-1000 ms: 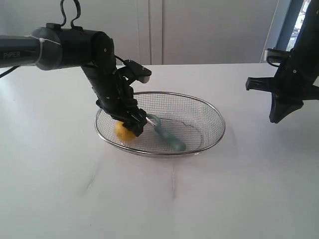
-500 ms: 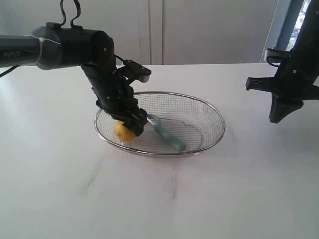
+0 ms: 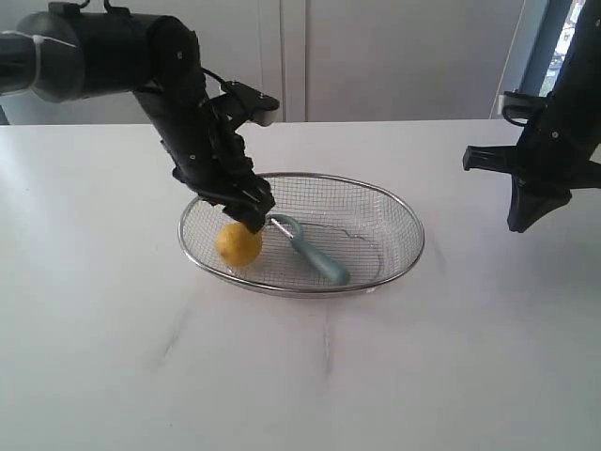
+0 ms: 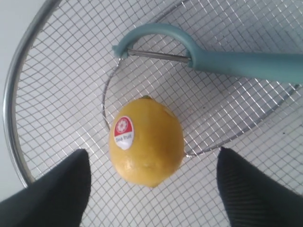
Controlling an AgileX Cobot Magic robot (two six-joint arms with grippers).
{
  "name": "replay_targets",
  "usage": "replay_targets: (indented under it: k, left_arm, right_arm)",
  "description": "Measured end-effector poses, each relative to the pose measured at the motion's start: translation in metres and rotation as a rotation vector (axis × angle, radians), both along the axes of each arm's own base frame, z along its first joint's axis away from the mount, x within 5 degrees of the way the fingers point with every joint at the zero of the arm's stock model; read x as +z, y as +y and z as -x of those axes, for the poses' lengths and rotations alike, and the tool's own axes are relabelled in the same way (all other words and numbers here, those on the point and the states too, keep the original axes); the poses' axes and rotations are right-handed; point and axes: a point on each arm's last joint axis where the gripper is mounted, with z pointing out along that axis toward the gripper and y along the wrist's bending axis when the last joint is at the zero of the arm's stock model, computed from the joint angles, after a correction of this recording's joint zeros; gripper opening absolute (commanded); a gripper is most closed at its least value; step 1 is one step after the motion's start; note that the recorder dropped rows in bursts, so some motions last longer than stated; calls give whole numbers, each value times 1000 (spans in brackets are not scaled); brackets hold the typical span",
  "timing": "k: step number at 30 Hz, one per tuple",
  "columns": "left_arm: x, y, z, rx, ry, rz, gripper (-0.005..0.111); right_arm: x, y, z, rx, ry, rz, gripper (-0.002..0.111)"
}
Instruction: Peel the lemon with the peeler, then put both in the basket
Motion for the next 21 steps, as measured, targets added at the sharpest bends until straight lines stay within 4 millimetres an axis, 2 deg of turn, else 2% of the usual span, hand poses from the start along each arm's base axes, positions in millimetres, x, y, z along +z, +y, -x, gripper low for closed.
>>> replay_targets:
  k: [4, 10, 21]
  left_arm:
    - [7, 4, 5, -6, 17, -24, 35]
    - [21, 13, 13, -20, 17, -76, 0]
    - [35, 27, 19, -18, 25, -147, 0]
  right_arm:
    - [0, 0, 0, 0, 0, 0, 0]
    - [0, 0, 0, 0, 0, 0, 0]
    - [0, 0, 0, 0, 0, 0, 0]
